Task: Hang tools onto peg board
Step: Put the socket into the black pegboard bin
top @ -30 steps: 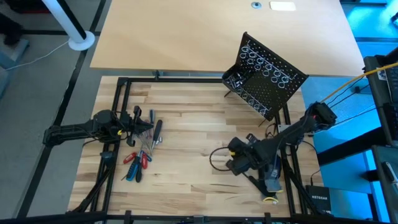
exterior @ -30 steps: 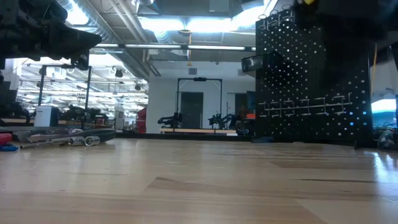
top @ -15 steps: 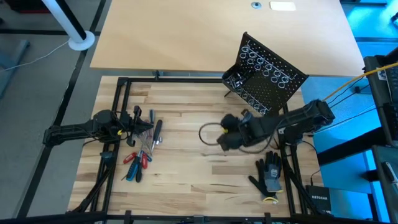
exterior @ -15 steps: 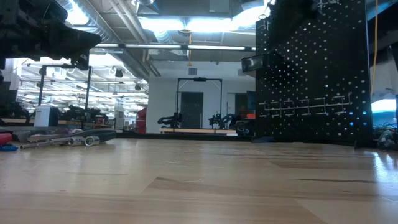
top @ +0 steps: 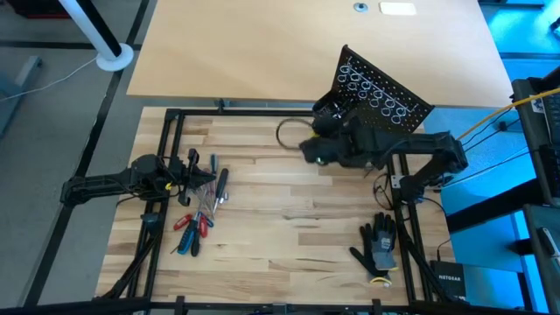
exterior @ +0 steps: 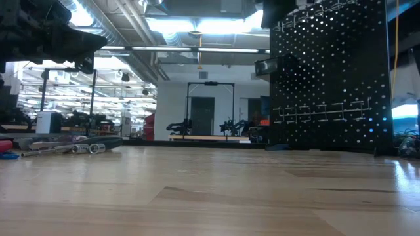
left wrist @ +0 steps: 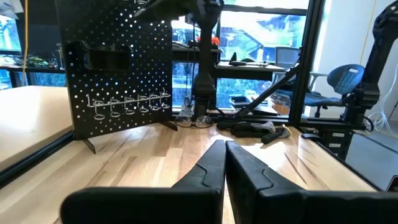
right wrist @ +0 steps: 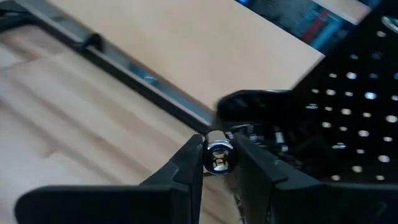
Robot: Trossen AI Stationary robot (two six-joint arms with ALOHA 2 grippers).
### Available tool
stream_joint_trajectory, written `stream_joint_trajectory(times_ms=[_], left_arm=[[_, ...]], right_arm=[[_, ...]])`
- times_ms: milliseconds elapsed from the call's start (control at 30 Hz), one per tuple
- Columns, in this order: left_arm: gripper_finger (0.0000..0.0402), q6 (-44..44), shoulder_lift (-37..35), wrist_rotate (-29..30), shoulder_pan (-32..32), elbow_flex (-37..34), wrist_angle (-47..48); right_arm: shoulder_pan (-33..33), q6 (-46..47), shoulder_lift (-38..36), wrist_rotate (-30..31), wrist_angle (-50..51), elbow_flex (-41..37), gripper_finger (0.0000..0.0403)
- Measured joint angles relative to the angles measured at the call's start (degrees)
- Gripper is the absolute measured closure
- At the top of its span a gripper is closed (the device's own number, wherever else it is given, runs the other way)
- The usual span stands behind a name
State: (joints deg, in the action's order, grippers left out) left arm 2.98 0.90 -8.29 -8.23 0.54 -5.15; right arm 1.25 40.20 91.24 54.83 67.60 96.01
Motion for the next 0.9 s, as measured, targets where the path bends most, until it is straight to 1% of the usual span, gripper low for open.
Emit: stream_joint_trajectory(times_ms=[233,400,467,700,800,900], left_arm=[[0.04,0.0,0.0,0.0,0.0,0.0,0.0],[0.04,0.0,0.0,0.0,0.0,0.0,0.0],[0.04,0.0,0.0,0.0,0.0,0.0,0.0],[0.04,0.0,0.0,0.0,0.0,0.0,0.0],[0.04,0.0,0.0,0.0,0.0,0.0,0.0],[0.04,0.0,0.0,0.0,0.0,0.0,0.0]], right_arm=[[-7.6,-0.6,0.0,-1.3,0.0,0.0,0.0324],[-11.8,-0.6,0.0,-7.9,-0.3,-0.1,0.0324],[-12.9,-0.5,0.0,-8.3,-0.2,-0.1,0.0324],[-13.7,-1.3,0.0,-8.4,-0.2,-0.1,0.0322],[-13.7,-3.7,0.0,-9.0,-0.2,-0.1,0.031],[-13.7,-4.5,0.0,-9.0,-0.2,-0.1,0.0288]])
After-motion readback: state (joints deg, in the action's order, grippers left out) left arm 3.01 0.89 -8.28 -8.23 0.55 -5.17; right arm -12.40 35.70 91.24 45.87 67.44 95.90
